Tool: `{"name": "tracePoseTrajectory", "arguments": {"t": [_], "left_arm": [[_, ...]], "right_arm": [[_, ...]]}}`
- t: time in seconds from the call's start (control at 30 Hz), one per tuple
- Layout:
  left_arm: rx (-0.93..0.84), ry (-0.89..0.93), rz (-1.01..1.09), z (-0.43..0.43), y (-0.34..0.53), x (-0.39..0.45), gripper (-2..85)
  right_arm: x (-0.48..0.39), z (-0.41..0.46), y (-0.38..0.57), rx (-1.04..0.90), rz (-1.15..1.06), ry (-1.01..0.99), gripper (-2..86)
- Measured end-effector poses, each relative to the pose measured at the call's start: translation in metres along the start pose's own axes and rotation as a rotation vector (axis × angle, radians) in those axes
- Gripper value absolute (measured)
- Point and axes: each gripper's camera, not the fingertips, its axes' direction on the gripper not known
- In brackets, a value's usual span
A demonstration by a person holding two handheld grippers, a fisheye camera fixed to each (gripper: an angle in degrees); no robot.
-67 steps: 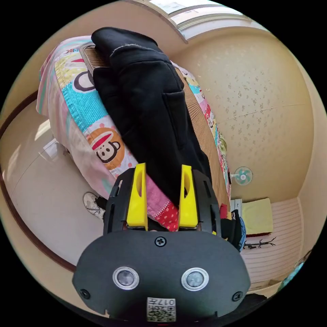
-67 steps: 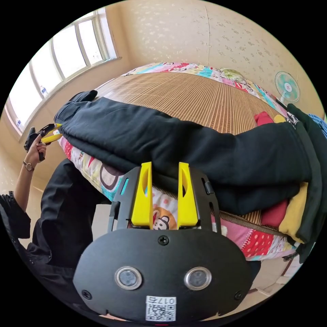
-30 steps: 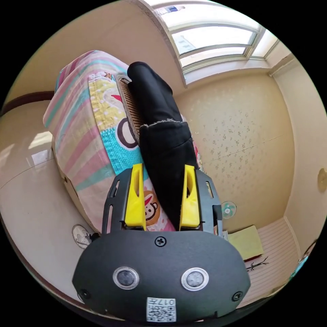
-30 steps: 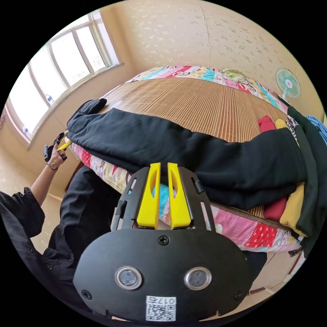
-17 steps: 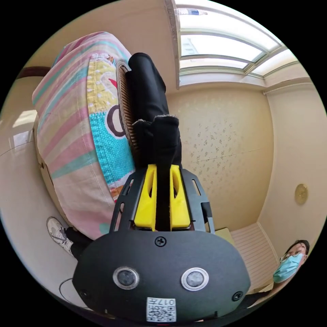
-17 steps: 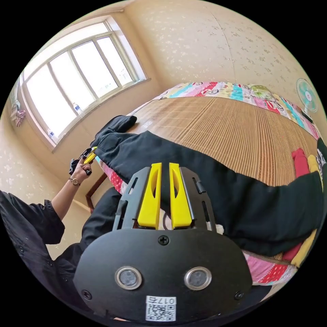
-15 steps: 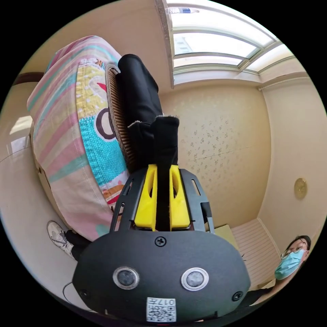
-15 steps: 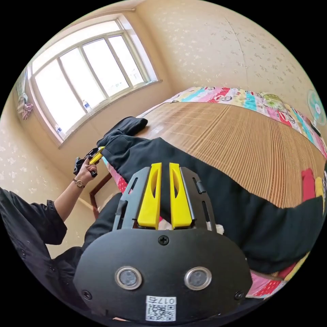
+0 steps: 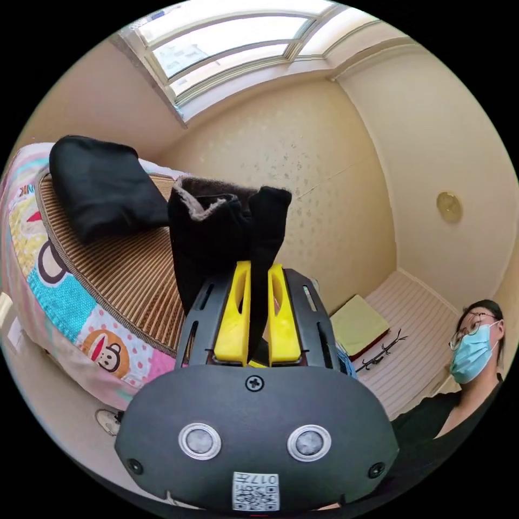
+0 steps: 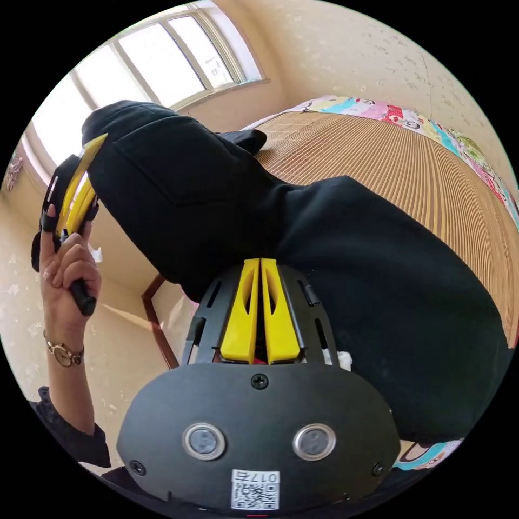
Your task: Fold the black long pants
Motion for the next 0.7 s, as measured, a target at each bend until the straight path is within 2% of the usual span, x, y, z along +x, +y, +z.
{"name": "tracePoseTrajectory", "arguments": {"t": [0.07, 0.13, 0.3, 0.37, 0.47, 0.5, 0.6, 0.7], "left_arm": [[-0.044, 0.026, 0.090, 0.020, 0.013, 0.025, 5.2], [-0.124, 0.060, 0.212, 0.055, 0.038, 0.062, 5.3], [-0.342, 0.121, 0.458, 0.142, 0.123, 0.126, 5.7], [-0.455, 0.121, 0.488, 0.180, 0.165, 0.134, 6.1], [-0.700, -0.037, 0.504, 0.249, 0.241, 0.124, 6.9], [-0.775, -0.131, 0.540, 0.269, 0.270, 0.121, 7.6], [-0.637, -0.241, 0.649, 0.259, 0.302, 0.138, 8.3], [-0.612, -0.225, 0.571, 0.243, 0.299, 0.142, 10.4]], "right_arm": [[0.019, -0.037, 0.016, 0.108, 0.037, -0.107, 0.4], [0.041, -0.074, 0.035, 0.196, 0.071, -0.127, 0.5], [0.108, -0.174, 0.100, 0.332, 0.189, 0.051, 0.9], [0.130, -0.201, 0.124, 0.372, 0.229, 0.113, 1.3], [0.171, -0.221, 0.155, 0.356, 0.308, 0.205, 3.0], [0.188, -0.225, 0.164, 0.340, 0.350, 0.177, 4.4], [0.219, -0.238, 0.188, 0.411, 0.426, 0.006, 9.5], [0.224, -0.253, 0.198, 0.512, 0.433, -0.127, 11.3]]}}
